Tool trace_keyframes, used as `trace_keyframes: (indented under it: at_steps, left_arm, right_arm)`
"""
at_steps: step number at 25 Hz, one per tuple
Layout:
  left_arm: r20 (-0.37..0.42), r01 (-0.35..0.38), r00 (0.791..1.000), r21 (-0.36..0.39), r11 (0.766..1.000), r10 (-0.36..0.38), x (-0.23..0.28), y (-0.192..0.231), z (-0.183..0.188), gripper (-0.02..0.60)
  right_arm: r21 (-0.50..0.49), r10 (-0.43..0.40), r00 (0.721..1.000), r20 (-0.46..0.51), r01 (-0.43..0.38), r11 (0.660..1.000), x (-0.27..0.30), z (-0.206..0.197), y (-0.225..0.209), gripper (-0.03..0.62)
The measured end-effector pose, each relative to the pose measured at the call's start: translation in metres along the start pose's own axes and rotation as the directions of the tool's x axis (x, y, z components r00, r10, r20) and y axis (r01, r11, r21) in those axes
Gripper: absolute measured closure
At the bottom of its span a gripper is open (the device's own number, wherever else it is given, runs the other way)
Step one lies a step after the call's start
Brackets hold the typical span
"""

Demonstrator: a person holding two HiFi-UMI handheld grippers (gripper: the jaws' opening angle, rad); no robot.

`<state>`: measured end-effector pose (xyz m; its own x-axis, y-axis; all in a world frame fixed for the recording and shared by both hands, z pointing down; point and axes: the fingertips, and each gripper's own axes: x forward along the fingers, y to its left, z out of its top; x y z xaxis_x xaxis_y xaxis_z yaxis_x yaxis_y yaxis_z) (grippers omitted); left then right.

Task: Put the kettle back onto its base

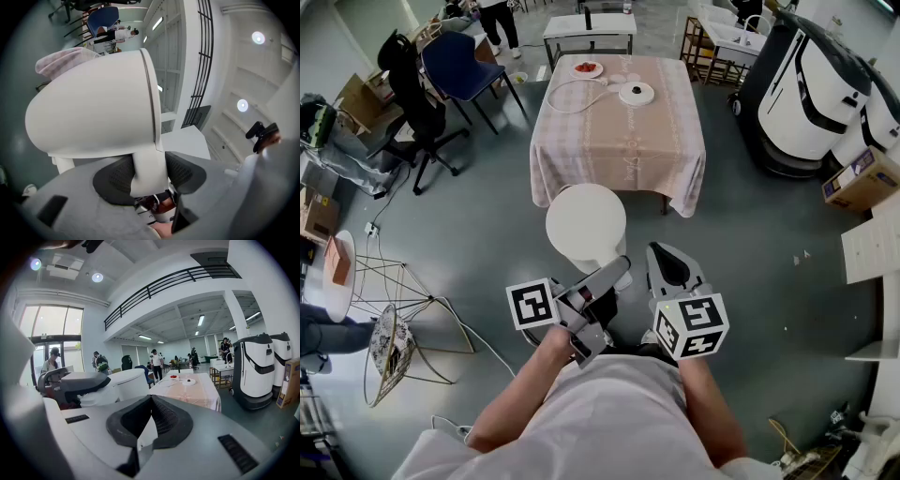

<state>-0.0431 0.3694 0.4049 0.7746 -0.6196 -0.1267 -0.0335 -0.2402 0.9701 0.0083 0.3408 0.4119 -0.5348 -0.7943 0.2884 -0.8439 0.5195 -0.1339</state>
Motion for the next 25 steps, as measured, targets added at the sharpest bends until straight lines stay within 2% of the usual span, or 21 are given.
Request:
trace_keyframes:
  at_steps: [10,17,25]
  left_arm:
    - [-0.02,0.015,1.0,-0.012,1.0,-0.015,-0.003,0.003,0.002,0.374]
    - [-0.027,0.023,0.999,-0.015,1.0,-0.023,-0.008,0.006,0.011,0.373]
    - [-0.012,-0.001,1.0,-0.027,1.0,0.001,0.015,0.02,0.029,0.373]
  right_arm:
    - [0.016,-0.007,1.0,0.004,0.007,1.0,0.005,-0.002,0.004,0.589]
    - [-0.016,-0.01,1.0,-0.006,0.01,1.0,0.014,-0.001,0.012,0.589]
    - [-0.01,0.005,1.0,-0.011,-0.005,1.0,0.036,0.004,-0.011,0.589]
